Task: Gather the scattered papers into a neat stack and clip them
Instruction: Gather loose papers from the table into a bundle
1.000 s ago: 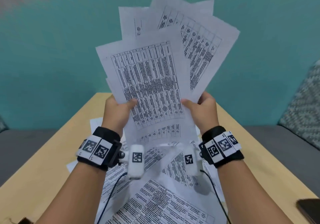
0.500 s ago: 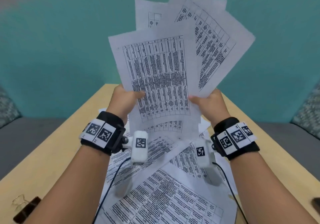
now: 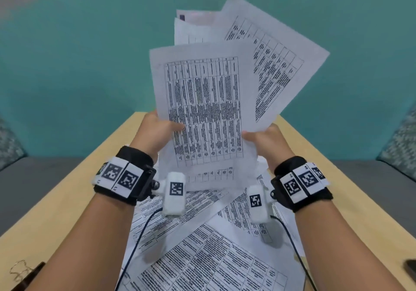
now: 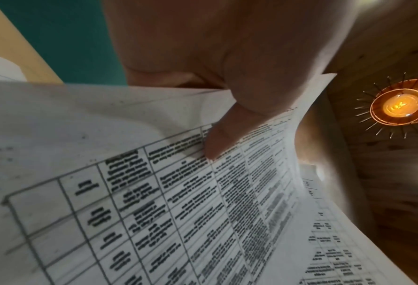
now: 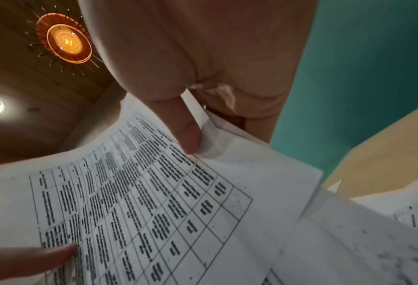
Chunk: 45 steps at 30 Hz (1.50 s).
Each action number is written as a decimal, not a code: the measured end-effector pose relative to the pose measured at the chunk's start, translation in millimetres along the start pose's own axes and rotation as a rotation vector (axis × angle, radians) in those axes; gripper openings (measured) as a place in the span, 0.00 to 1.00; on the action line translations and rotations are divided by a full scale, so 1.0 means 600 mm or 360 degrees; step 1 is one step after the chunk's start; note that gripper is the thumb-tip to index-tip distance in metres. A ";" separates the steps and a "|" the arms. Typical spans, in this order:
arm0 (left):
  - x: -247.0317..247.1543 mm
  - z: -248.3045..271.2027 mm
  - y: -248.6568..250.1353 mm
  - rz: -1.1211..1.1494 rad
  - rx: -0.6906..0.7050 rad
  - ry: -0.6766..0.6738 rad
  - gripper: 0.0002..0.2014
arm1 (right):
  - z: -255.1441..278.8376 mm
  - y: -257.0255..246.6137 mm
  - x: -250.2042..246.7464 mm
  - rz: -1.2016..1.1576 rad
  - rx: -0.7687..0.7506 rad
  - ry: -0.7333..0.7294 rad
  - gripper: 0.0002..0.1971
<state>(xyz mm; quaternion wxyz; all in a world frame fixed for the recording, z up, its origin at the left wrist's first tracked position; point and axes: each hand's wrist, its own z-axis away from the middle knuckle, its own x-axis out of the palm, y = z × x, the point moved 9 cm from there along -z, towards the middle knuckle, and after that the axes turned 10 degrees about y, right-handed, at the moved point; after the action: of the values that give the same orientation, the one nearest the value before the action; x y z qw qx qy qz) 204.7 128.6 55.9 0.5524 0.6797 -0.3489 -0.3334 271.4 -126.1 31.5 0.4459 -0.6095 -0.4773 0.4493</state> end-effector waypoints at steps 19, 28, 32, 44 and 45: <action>-0.108 -0.019 0.030 0.0391 0.0163 0.0677 0.14 | -0.003 0.007 -0.025 -0.0571 0.0252 0.0062 0.24; -0.063 -0.012 -0.002 0.0755 -0.0080 0.0674 0.29 | 0.078 0.008 0.120 -0.1076 0.0630 -0.0495 0.32; -0.023 -0.003 -0.009 0.0809 -0.0152 0.0478 0.37 | 0.063 0.033 0.099 -0.0911 0.0683 -0.0233 0.27; 0.007 0.026 0.013 0.1056 -0.0312 -0.0010 0.03 | 0.025 0.029 0.048 -0.1017 0.0636 -0.0244 0.29; 0.017 0.035 0.017 0.1068 -0.0320 -0.0065 0.03 | 0.031 0.029 0.054 -0.1057 0.0671 -0.0255 0.29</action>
<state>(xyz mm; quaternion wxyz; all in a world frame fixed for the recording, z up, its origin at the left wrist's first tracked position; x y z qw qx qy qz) 191.7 107.5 61.6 0.6884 0.4624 -0.5293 -0.1795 261.2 -94.6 7.2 0.6435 -0.2803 -0.5790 0.4149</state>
